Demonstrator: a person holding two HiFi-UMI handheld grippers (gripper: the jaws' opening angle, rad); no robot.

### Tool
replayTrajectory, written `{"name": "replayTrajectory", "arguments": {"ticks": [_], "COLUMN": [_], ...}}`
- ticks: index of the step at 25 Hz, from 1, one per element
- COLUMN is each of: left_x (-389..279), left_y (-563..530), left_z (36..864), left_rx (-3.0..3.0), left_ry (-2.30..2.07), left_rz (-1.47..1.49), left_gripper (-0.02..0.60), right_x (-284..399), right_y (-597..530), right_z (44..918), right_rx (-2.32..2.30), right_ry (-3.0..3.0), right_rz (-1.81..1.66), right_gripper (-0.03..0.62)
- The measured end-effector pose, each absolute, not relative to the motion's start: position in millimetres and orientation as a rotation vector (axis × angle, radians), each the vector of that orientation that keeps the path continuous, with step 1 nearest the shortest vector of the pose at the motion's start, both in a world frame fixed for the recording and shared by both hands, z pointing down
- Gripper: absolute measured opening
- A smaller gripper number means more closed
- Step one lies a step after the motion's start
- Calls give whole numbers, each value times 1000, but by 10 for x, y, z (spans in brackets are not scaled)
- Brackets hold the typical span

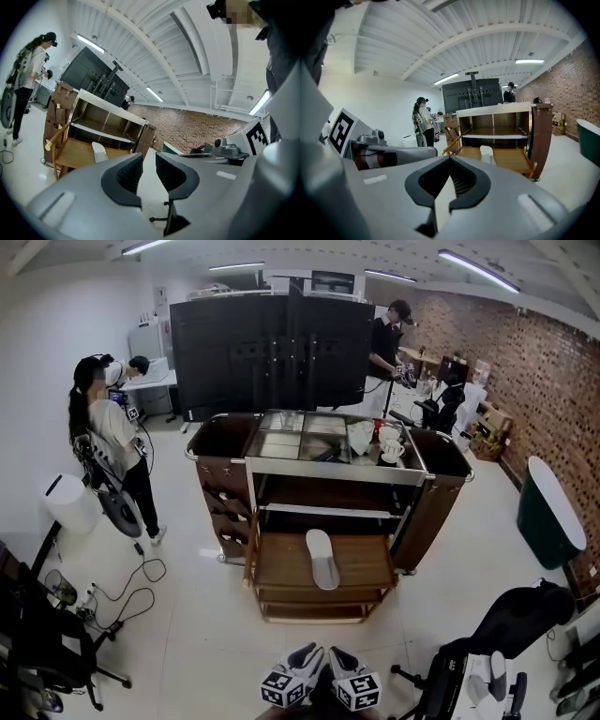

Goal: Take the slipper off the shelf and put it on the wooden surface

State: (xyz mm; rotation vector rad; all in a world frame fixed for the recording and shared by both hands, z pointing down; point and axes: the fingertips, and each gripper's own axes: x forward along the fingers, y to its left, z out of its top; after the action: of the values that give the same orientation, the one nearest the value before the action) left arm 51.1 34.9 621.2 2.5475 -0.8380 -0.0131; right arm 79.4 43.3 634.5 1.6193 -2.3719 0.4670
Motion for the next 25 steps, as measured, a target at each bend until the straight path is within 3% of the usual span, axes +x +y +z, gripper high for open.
{"name": "replayTrajectory", "arguments": {"ticks": [25], "left_x": [422], "left_y": [284], "left_z": [6274], "left_rx": [2532], "left_ry": [-853], "left_rz": [-12], "left_gripper": [98], "right_x": [815], "right_y": [385], "right_z": [6389], "right_rx": [1619], "right_ry": [-2358], "right_rz": [468], "right_gripper": [0]}}
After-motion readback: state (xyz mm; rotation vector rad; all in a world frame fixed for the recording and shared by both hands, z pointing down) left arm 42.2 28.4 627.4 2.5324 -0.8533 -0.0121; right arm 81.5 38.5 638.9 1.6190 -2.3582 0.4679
